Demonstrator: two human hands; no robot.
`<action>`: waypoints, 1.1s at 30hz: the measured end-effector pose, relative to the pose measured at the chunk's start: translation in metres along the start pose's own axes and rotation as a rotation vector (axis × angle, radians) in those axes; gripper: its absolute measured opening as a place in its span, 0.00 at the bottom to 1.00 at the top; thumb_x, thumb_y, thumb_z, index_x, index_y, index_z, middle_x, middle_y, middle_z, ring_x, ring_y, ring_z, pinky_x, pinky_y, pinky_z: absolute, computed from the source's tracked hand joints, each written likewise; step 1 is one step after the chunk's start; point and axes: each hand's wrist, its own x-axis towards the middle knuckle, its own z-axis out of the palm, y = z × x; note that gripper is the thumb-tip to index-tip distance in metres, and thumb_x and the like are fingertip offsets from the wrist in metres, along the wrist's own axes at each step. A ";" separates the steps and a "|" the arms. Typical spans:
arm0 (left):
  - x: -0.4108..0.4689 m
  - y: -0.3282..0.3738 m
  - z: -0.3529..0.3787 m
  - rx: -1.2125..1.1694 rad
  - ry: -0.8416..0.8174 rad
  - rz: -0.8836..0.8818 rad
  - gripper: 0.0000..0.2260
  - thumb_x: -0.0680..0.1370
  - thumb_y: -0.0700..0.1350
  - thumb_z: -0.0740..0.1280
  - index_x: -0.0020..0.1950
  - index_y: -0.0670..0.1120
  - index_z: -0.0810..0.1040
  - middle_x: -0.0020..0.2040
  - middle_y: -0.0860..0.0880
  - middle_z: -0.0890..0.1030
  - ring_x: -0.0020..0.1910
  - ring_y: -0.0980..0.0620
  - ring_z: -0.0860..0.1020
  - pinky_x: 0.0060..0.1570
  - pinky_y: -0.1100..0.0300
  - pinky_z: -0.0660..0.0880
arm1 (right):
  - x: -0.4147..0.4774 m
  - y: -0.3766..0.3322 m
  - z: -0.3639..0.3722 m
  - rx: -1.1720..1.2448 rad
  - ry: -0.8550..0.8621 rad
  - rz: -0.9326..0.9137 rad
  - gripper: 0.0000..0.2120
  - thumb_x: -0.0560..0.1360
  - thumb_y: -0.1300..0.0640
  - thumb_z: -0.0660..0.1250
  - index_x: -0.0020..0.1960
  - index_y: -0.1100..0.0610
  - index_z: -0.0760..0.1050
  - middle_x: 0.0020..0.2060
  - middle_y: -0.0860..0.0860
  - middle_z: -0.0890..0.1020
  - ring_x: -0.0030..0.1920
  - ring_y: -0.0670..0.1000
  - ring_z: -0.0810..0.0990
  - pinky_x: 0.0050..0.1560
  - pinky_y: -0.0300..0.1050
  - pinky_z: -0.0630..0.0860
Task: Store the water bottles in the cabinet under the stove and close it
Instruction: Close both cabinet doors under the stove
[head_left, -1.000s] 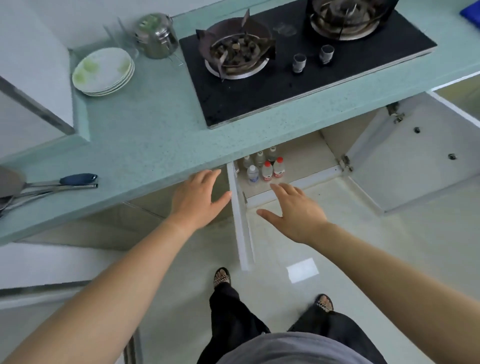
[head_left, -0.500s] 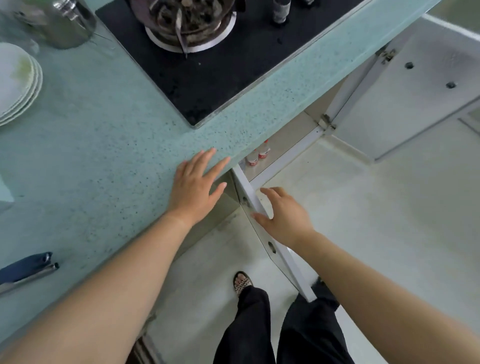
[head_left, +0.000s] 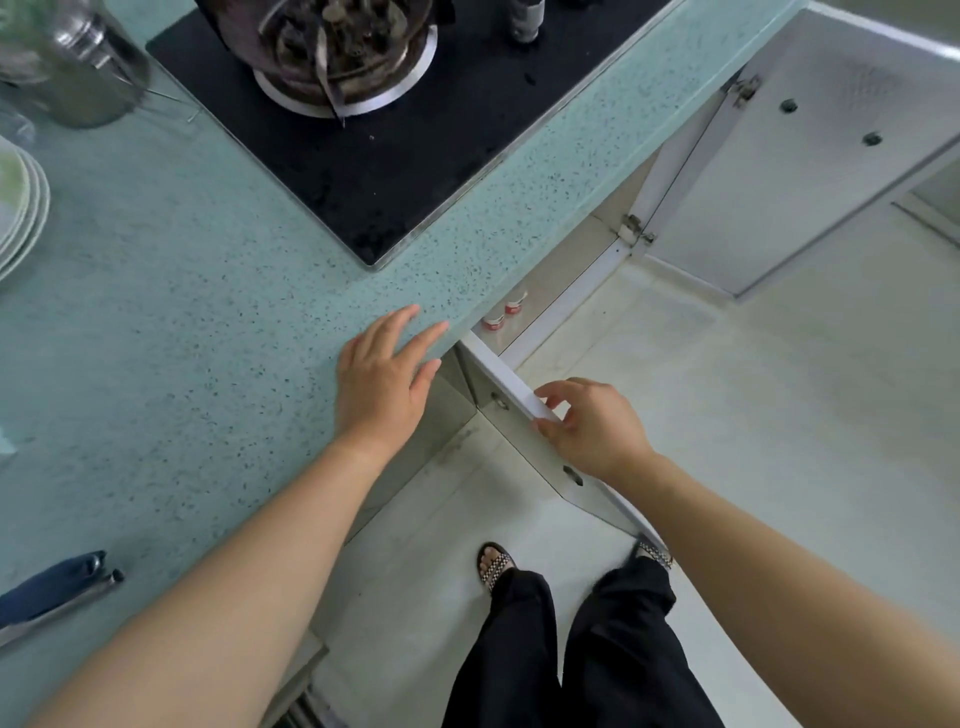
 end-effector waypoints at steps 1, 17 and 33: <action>0.005 0.000 0.000 0.003 -0.009 0.003 0.17 0.77 0.46 0.64 0.66 0.54 0.73 0.68 0.46 0.72 0.67 0.44 0.69 0.62 0.46 0.66 | 0.002 0.003 -0.003 -0.016 0.013 0.000 0.14 0.72 0.52 0.67 0.58 0.48 0.76 0.50 0.45 0.80 0.47 0.50 0.78 0.42 0.42 0.71; 0.173 0.079 0.029 -0.032 -0.127 0.148 0.19 0.78 0.50 0.62 0.69 0.54 0.69 0.73 0.47 0.66 0.72 0.46 0.63 0.69 0.49 0.58 | 0.098 0.081 -0.097 -0.079 0.184 -0.219 0.13 0.70 0.48 0.71 0.49 0.54 0.81 0.45 0.50 0.83 0.48 0.54 0.78 0.45 0.48 0.77; 0.223 0.105 0.046 -0.068 -0.012 0.103 0.19 0.73 0.55 0.64 0.63 0.55 0.76 0.66 0.46 0.74 0.64 0.46 0.72 0.63 0.49 0.67 | 0.180 0.151 -0.184 0.039 0.145 -0.280 0.16 0.65 0.50 0.75 0.48 0.57 0.82 0.46 0.52 0.82 0.43 0.53 0.78 0.46 0.49 0.77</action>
